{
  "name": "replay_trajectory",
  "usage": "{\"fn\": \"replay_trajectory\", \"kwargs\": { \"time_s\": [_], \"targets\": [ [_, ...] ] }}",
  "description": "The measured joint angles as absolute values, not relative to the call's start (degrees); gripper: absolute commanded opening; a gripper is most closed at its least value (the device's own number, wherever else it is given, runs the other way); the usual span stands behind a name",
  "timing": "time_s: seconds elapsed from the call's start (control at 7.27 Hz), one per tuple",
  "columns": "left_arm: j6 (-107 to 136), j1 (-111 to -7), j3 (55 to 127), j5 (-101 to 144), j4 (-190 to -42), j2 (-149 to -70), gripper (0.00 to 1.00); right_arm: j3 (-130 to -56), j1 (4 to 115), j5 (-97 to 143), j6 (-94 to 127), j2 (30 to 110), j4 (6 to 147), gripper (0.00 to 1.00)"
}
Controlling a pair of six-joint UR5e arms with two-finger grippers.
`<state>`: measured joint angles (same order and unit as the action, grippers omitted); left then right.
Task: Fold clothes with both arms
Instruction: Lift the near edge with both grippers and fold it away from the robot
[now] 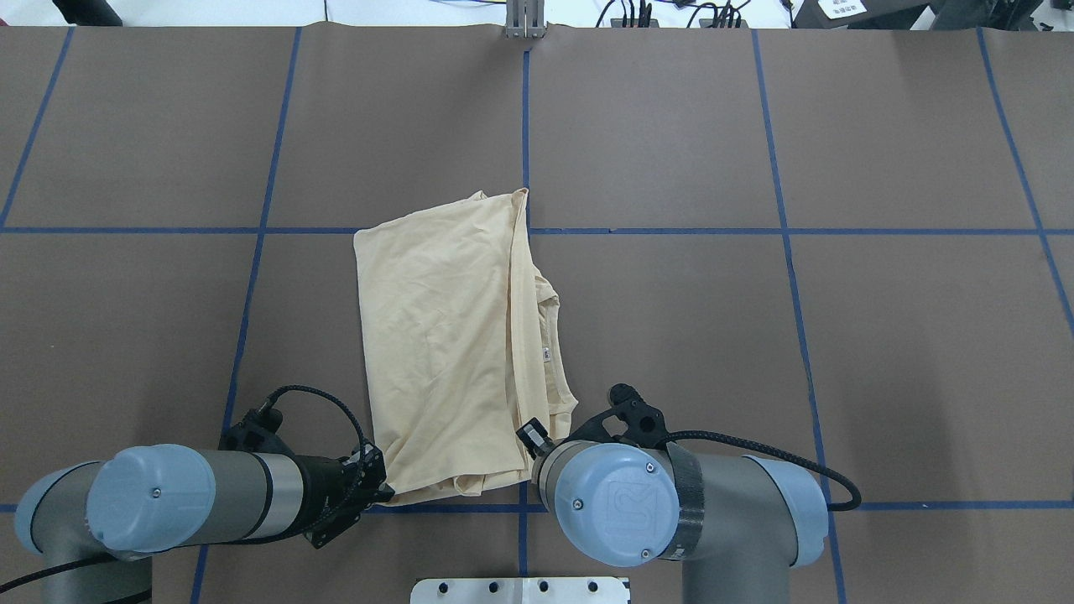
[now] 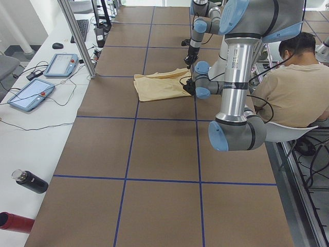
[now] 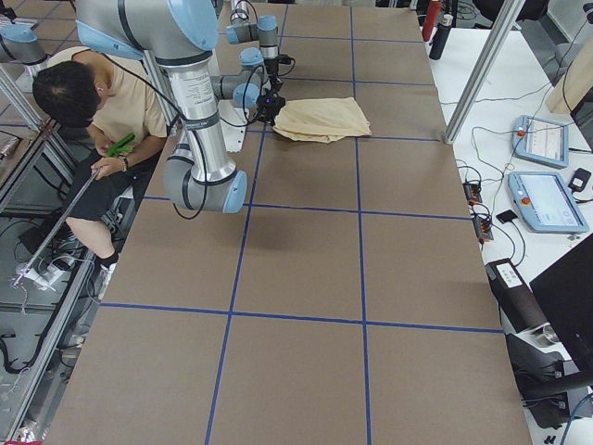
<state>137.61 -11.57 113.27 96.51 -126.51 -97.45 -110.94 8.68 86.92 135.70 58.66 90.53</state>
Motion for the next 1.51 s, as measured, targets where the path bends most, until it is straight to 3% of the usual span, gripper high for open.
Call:
{"fn": "replay_trajectory", "kwargs": {
  "time_s": [0.69,1.1,1.24,1.51],
  "targets": [
    [138.77,-6.63,123.41,98.34,-119.58,-97.12,0.0,-116.37,5.74,85.8,137.27,61.94,90.52,0.0],
    [138.97,-8.77,127.85,98.91,-115.24,-96.96,0.0,-123.47,9.93,87.37,137.46,63.02,90.6,0.0],
    [137.83,-11.99,128.29,99.97,-114.49,-97.15,0.0,-123.68,13.03,89.28,137.45,62.24,90.59,0.0],
    [131.96,-20.92,127.39,104.06,-113.87,-98.62,0.0,-117.15,19.64,92.45,136.9,57.09,90.12,0.0]
  ]
}}
